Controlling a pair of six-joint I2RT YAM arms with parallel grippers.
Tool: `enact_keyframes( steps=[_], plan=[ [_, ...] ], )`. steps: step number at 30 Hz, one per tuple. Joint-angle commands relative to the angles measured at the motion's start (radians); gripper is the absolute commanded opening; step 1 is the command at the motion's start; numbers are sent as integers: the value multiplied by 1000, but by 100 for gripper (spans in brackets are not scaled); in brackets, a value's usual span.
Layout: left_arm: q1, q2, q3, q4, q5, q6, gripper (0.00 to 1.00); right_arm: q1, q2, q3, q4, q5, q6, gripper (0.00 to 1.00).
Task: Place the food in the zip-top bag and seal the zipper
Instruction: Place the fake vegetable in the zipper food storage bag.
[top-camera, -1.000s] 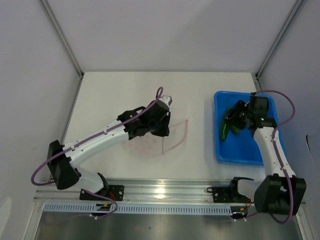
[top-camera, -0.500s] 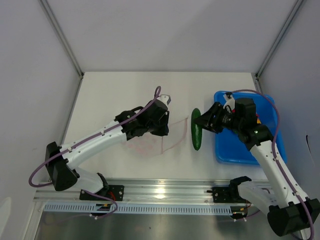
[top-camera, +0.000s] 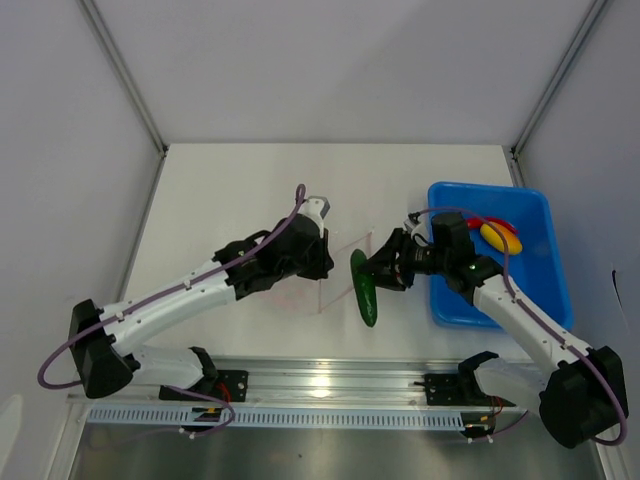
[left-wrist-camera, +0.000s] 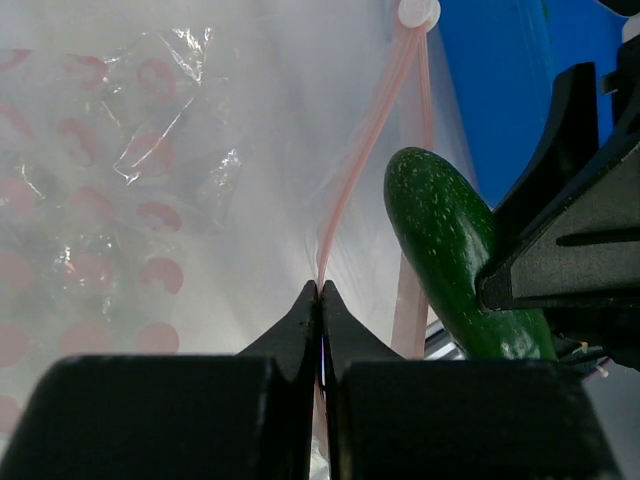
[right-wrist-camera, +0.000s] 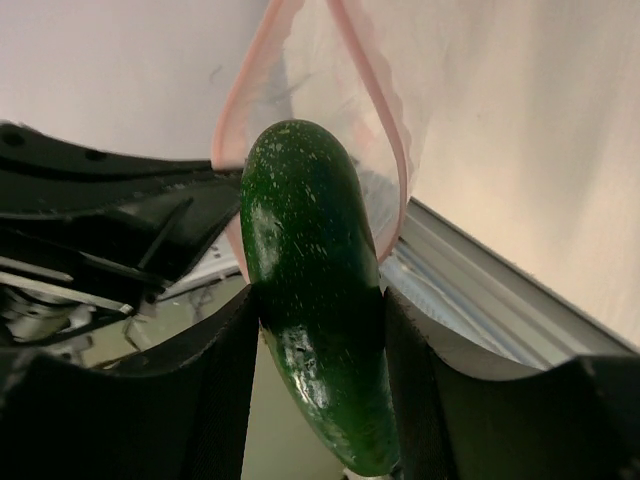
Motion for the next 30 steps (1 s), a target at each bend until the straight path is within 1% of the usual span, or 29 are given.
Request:
enact_keyframes(
  steps=[1,4,8,11,14,16,21,24,26,28,30],
  plan=[
    [-33,-47,-36,108,-47,-15,1,4,10,-26,172,-46,171,0],
    [-64,-59,-50,144,-83,2,1,4,23,-43,243,-36,274,0],
    [-104,-71,-60,182,-126,36,1,4,38,-41,223,18,332,0],
    [-122,-79,-64,191,-164,22,1,3,35,-56,211,87,366,0],
    [-130,-84,-60,185,-184,-4,1,4,9,-82,215,173,431,0],
    [-139,-87,-65,191,-196,-15,0,3,-2,-86,189,234,475,0],
    [-162,-67,-51,210,-176,-12,1,12,-8,-82,191,335,572,0],
    [-168,-42,-35,210,-144,-21,1,30,6,-55,176,409,555,0],
    [-170,-25,-16,205,-121,-27,1,53,35,-11,131,461,509,0],
    [-170,-4,11,197,-95,-30,1,72,58,16,131,481,482,0],
    [-171,5,27,185,-87,-33,1,104,102,39,139,492,411,0]
  ],
)
